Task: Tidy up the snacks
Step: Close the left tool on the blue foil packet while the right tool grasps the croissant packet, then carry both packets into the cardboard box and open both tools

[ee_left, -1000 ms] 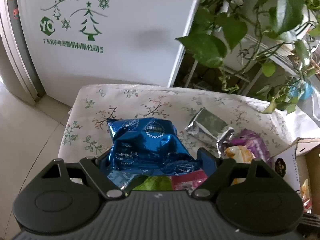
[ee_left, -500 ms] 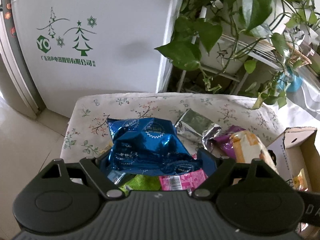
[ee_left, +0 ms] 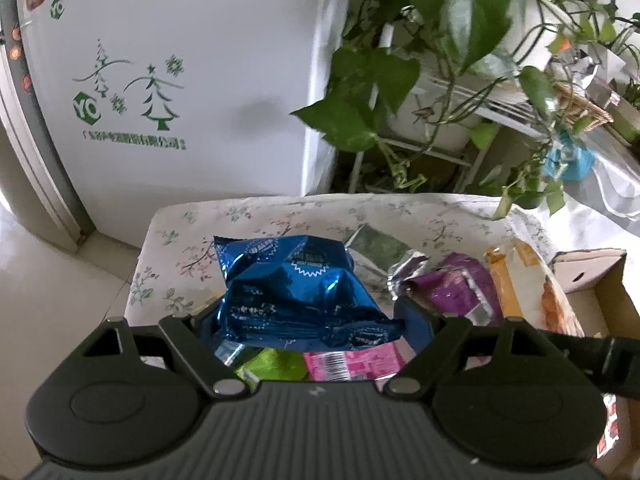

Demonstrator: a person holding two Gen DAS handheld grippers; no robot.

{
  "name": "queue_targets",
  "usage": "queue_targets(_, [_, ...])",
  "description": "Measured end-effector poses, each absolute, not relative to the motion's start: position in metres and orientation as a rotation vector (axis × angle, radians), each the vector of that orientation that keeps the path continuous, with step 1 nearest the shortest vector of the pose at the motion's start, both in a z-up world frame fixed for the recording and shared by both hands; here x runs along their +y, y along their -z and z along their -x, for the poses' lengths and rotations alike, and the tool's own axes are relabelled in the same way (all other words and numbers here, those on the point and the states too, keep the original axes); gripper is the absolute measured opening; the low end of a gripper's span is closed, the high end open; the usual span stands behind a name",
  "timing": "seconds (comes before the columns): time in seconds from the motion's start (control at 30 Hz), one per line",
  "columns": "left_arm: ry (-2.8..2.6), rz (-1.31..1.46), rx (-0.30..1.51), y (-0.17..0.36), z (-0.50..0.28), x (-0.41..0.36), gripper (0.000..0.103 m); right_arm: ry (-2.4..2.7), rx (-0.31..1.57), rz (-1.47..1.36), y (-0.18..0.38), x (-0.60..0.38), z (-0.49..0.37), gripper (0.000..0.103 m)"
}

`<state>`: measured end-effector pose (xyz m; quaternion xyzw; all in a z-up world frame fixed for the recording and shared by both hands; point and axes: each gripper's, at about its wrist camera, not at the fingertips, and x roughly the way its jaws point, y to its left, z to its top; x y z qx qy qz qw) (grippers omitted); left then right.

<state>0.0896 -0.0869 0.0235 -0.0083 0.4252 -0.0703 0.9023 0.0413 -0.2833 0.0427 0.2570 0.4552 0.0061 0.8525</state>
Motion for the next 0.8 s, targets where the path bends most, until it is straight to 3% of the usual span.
queue_targets(0.8, [0.356,-0.058,0.822,-0.041,-0.051,-0.184,0.085,0.119,0.848,-0.593,-0.067,-0.367,0.001,0.065])
